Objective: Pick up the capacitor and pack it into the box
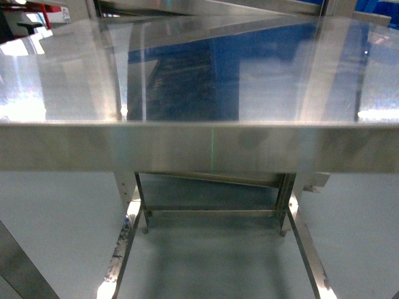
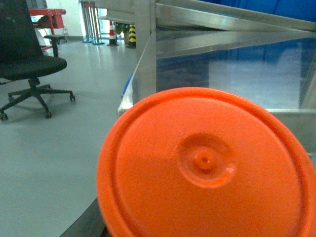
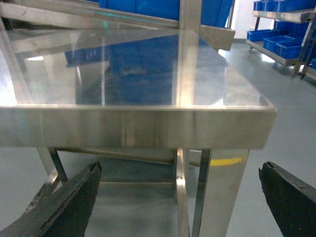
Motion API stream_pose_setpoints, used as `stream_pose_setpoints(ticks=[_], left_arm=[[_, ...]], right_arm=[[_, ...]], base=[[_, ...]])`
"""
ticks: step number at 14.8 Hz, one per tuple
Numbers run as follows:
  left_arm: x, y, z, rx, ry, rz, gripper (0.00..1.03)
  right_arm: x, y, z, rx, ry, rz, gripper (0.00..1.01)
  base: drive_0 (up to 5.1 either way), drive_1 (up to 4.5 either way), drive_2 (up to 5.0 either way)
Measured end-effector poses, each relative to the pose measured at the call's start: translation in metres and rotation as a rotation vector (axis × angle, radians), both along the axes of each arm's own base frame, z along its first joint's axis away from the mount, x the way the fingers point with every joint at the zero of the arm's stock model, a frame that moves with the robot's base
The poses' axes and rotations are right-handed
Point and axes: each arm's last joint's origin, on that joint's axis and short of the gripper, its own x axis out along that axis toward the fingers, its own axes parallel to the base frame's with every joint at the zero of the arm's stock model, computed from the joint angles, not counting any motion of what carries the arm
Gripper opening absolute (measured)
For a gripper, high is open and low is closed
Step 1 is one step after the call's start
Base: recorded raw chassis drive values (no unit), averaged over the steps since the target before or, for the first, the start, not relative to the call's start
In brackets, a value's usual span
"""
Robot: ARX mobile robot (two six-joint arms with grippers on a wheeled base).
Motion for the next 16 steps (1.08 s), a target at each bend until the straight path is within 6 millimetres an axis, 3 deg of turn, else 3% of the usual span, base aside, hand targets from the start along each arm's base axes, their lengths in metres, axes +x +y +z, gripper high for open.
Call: stream_pose_setpoints(ticks=[16], left_arm=[[0.0, 0.0, 0.0, 0.0, 0.0, 0.0, 0.44]], right_arm=[[0.0, 0.0, -0.0001, 0.0, 0.001, 0.001, 0.98]], base=[[0.0, 0.0, 0.0]])
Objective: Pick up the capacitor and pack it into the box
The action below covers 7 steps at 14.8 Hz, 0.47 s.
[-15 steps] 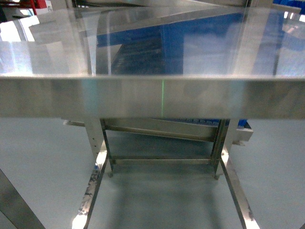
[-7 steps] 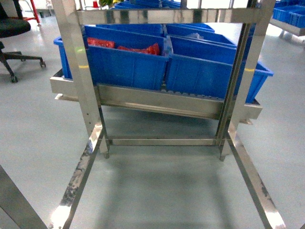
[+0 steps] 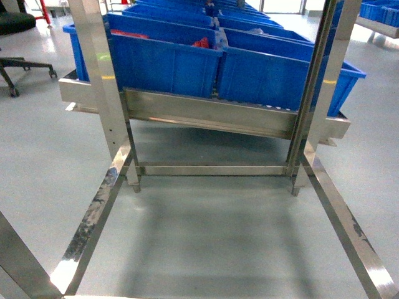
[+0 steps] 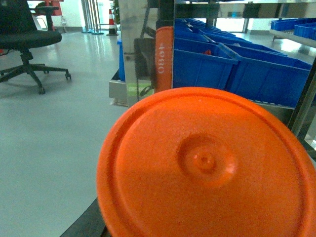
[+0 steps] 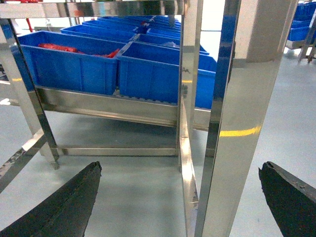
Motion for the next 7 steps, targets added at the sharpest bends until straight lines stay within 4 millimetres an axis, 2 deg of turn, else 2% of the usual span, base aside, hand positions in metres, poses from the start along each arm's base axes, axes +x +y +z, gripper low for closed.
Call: stream_pose_setpoints(ticks=[6, 7], left_arm=[[0.0, 0.0, 0.0, 0.0, 0.0, 0.0, 0.44], [0.0, 0.0, 0.0, 0.0, 0.0, 0.0, 0.44]], right_arm=[[0.0, 0.0, 0.0, 0.0, 0.0, 0.0, 0.98], [0.0, 0.0, 0.0001, 0.0, -0.001, 0.0, 0.98]], base=[[0.0, 0.0, 0.0], [-2.4, 1.32, 1.3]])
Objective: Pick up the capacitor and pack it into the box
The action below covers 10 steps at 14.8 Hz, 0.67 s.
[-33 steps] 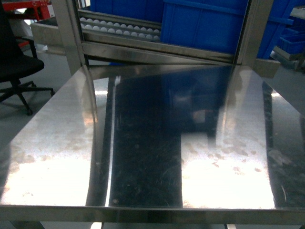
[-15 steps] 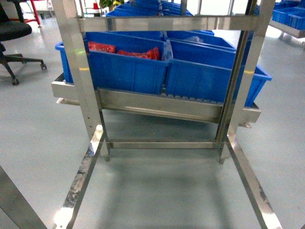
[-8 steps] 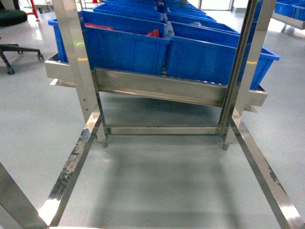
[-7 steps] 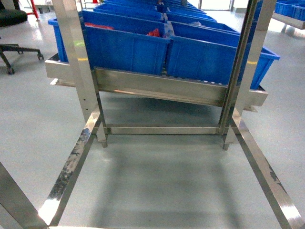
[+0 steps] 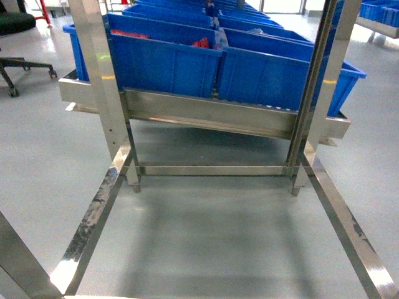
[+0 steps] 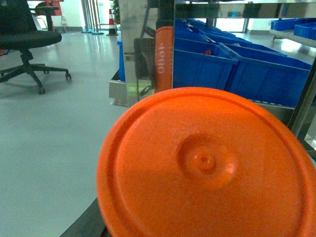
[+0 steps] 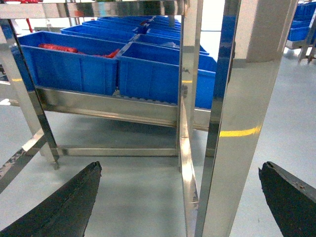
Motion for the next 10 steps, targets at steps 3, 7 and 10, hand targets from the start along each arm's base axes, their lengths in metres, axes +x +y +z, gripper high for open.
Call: stream_pose_setpoints(ticks=[3, 7, 10], left_arm=[[0.0, 0.0, 0.0, 0.0, 0.0, -0.001, 0.44], [0.0, 0.0, 0.0001, 0.0, -0.001, 0.0, 0.44], [0.0, 0.0, 0.0003, 0.0, -0.003, 0.0, 0.44]], right_arm=[[0.0, 0.0, 0.0001, 0.0, -0.001, 0.0, 0.98], [0.0, 0.0, -0.0002, 0.0, 0.002, 0.0, 0.98], [0.0, 0.0, 0.0, 0.0, 0.0, 0.0, 0.98]], base=[[-4.8, 2.7, 2.7], [-5.0, 2.5, 2.5], [-5.0, 2.47, 2.5]])
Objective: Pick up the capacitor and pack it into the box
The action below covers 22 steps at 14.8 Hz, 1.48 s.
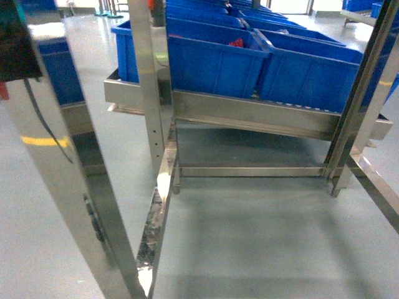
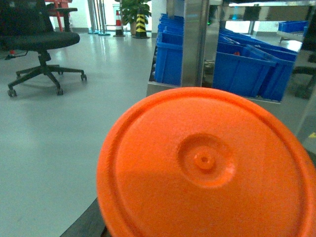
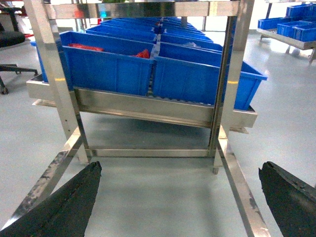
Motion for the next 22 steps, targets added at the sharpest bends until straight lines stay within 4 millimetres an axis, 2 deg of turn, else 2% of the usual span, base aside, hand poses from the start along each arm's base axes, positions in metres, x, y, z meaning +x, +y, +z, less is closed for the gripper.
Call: stream_pose_setpoints(ticks=[22], left_arm=[[0.0, 0.0, -0.0003, 0.0, 0.003, 0.0, 0.44]], right_arm=[[0.0, 0.0, 0.0001, 0.0, -0.001, 0.0, 0.98]], base=[[-5.0, 2.46, 2.5]])
